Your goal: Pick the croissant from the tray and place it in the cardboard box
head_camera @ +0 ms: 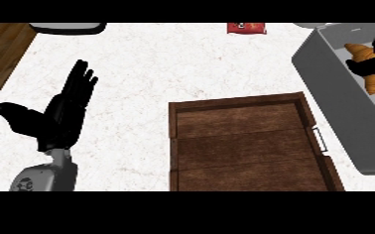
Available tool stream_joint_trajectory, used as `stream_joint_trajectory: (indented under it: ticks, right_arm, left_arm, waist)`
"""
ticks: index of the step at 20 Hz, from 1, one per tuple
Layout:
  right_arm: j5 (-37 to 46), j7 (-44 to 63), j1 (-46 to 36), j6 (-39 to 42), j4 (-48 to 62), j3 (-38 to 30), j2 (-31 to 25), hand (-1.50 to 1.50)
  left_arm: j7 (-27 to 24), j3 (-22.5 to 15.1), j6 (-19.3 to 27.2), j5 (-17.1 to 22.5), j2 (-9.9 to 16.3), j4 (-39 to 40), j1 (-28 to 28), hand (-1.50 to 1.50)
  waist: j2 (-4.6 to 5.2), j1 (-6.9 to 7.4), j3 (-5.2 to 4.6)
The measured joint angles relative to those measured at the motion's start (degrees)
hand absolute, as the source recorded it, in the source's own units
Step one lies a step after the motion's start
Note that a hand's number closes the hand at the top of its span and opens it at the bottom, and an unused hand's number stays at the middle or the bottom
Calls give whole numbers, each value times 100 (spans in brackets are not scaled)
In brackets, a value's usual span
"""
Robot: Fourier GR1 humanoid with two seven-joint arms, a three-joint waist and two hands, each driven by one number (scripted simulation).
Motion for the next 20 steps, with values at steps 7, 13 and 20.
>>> stream_joint_trajectory:
  ticks: [7, 13, 20]
  right_arm:
    - [-121, -654, -394, -265, 1555, -304, -89, -150]
    - [-826, -1717, -542, -1330, 1561, -994, -30, -150]
    - [-2104, -2326, -1001, -1164, 1733, -2022, -1, -150]
  left_arm:
    - [-110, 30, -114, 65, 15, 107, -7, 0]
    - [-74, 158, -129, 136, 86, 139, -44, 0]
    - [-63, 67, -43, 11, 28, -3, 95, 0]
  waist:
    - [31, 45, 19]
    - [16, -15, 33]
    - [-15, -53, 30]
